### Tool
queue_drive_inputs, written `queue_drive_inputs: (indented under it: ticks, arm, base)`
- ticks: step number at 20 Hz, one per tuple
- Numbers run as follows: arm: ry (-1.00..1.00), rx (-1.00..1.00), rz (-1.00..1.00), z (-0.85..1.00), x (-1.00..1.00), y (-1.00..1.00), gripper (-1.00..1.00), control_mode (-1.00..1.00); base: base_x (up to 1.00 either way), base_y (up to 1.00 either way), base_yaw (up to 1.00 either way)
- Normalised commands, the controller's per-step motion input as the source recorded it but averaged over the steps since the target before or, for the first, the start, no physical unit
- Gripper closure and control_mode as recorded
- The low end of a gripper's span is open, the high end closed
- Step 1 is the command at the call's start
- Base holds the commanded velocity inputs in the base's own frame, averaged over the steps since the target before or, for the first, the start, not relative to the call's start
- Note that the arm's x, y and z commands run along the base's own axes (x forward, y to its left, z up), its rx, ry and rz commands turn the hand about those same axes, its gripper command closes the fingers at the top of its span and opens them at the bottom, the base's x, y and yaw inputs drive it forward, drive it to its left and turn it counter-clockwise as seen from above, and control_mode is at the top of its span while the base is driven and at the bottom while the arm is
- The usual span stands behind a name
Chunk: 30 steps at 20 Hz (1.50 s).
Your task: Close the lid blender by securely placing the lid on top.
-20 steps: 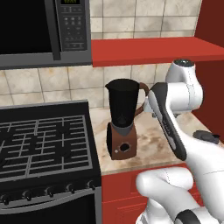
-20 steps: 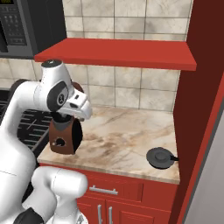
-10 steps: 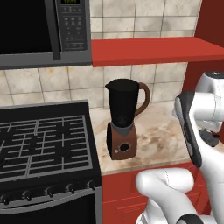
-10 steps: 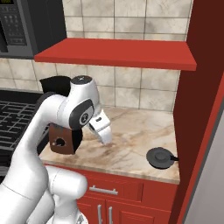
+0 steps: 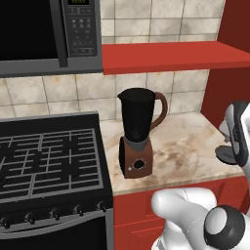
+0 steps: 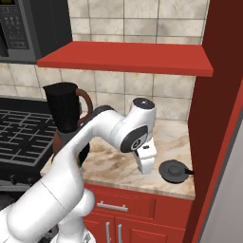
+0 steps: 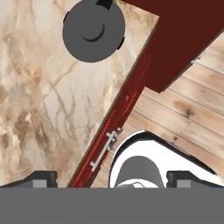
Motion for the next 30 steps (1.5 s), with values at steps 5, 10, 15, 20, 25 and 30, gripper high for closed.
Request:
queue_drive_inputs:
  ticks: [5,10,15,20,25,30]
  arm:
    - [0.0,0.01,-0.01,-0.51,0.22,-0.48,-1.0,-1.0]
    - [0.0,-0.02,0.0,-0.4,0.43,-0.3,-1.0,-1.0]
    - [0.02,-0.07,-0.02,-0.34,0.48,-0.21,-1.0,-1.0]
    - [0.09,-0.07,-0.01,-0.37,0.54,-0.21,-1.0,-1.0]
    - [0.11,-0.01,-0.02,-0.28,0.42,-0.37,-1.0,-1.0]
    - [0.05,0.0,-0.01,-0.32,0.24,-0.5,-1.0,-1.0]
  base:
    - [0.0,0.0,0.0]
    - [0.0,0.0,0.0]
    - [0.0,0.0,0.0]
    - [0.0,0.0,0.0]
    - [0.0,0.0,0.0]
    - [0.0,0.0,0.0]
